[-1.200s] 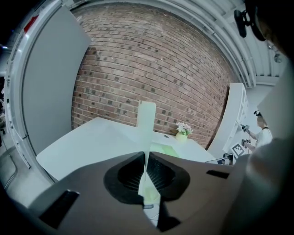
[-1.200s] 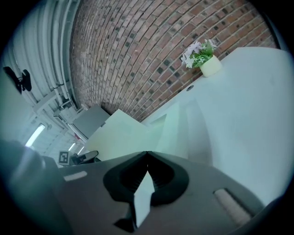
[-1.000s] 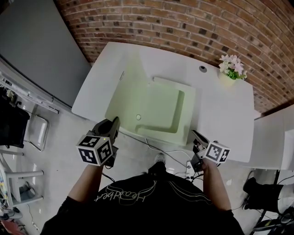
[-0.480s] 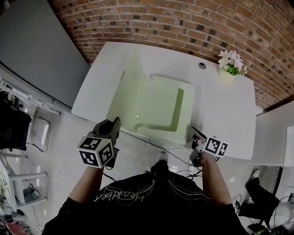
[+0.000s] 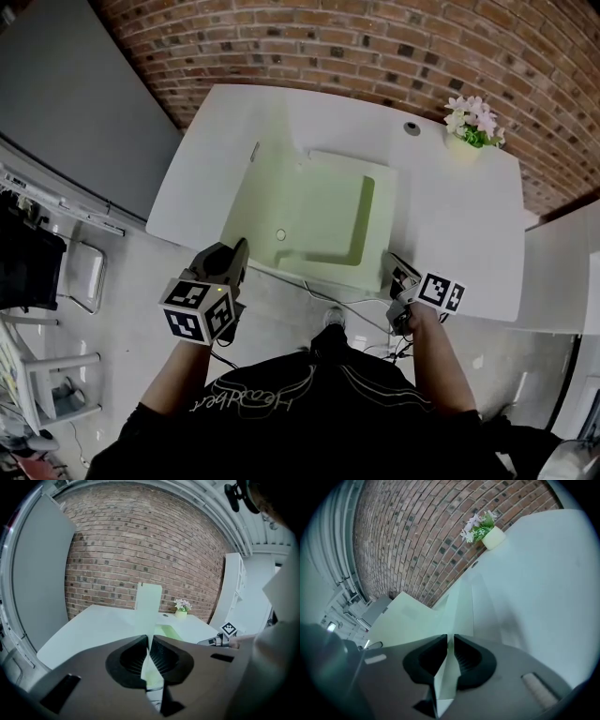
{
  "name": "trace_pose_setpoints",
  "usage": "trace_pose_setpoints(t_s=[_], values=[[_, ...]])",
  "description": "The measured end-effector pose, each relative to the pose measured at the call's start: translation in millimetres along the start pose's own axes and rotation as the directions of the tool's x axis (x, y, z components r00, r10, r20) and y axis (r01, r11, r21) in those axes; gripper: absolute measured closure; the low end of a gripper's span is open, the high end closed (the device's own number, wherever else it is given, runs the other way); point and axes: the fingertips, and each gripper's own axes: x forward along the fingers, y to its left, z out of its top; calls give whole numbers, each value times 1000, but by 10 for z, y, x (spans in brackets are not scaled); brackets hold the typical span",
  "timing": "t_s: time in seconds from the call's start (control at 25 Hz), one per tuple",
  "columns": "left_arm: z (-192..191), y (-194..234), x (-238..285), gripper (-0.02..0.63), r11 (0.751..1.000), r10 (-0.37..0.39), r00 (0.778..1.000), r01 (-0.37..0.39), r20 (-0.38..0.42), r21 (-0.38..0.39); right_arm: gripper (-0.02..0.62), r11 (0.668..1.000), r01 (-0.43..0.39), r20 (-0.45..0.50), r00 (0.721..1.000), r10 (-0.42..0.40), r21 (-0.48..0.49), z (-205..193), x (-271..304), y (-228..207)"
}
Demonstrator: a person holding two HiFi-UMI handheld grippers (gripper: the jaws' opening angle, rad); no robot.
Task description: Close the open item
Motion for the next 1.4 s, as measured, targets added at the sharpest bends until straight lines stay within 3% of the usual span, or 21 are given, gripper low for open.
trace_pose_setpoints(t_s=[0.96, 1.4], values=[[117, -33, 157, 589, 984, 50, 999, -47, -13, 174, 546, 998, -56, -57, 997, 56, 16, -78, 413, 229], [93, -127, 212, 589, 947, 83, 995, -62, -51, 314, 545, 997, -70, -79, 994, 69, -12, -118, 613, 351]])
